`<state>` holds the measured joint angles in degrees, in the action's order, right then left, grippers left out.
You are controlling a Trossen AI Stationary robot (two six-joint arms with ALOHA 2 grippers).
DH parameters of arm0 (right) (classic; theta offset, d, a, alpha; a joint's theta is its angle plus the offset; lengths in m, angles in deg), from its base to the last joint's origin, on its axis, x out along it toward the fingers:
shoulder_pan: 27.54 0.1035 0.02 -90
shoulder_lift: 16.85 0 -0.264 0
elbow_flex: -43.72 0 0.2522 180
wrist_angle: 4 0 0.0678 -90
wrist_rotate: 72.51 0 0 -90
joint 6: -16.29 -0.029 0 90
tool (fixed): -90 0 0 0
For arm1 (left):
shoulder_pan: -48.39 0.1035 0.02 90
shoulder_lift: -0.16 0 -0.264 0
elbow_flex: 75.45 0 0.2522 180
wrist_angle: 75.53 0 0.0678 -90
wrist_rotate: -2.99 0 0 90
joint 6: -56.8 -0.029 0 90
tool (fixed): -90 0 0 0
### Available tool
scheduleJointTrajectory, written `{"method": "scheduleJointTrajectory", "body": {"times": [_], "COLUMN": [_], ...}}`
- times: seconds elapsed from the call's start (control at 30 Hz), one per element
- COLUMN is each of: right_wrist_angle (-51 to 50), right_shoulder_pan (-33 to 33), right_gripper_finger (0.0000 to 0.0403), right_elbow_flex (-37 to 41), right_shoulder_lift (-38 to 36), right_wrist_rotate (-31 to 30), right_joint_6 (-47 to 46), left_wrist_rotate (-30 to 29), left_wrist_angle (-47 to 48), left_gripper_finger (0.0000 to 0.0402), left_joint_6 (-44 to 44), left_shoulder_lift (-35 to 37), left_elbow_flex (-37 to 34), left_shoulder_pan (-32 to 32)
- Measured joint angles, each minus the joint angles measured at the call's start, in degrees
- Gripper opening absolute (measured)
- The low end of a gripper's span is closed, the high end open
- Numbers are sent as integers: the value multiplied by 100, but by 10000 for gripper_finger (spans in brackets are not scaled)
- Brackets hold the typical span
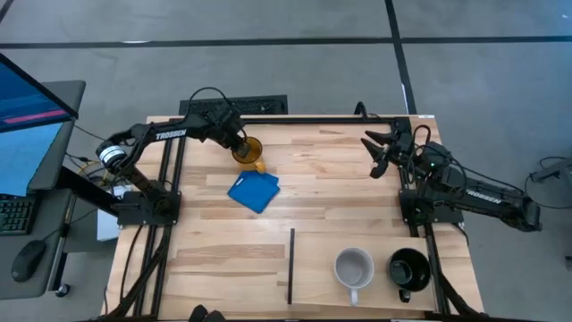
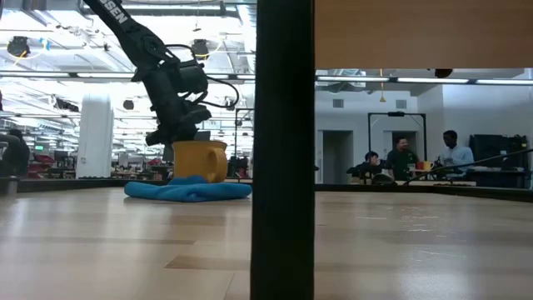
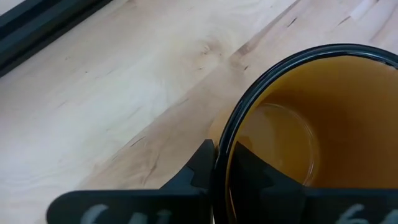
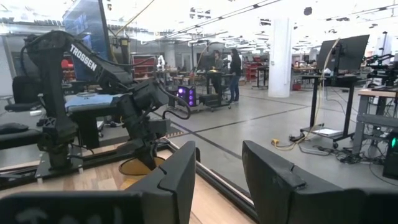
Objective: Stack small to large cups/mugs on shelf
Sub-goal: Put the yellow mug on the shelf
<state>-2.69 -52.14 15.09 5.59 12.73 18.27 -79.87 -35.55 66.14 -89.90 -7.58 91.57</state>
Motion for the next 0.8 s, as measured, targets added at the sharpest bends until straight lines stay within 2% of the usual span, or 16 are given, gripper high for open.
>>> {"method": "scheduleJointTrajectory", "body": {"times": [0.4, 0.53, 0.8], "right_wrist_angle": [-1, -1, -2], "right_shoulder_pan": [0, 0, 0], "right_gripper_finger": [155, 155, 155], "right_elbow_flex": [0, 0, 0], "right_shoulder_lift": [0, 0, 0], "right_wrist_rotate": [0, 0, 0], "right_joint_6": [-1, -2, -3], "left_wrist_rotate": [176, 208, 319], "left_wrist_angle": [72, 258, 1522], "left_gripper_finger": [11, 11, 11], "left_joint_6": [34, -225, -692], "left_shoulder_lift": [-4, -4, -4], "left_elbow_flex": [148, 640, 1903], "left_shoulder_pan": [0, -4, -90]}}
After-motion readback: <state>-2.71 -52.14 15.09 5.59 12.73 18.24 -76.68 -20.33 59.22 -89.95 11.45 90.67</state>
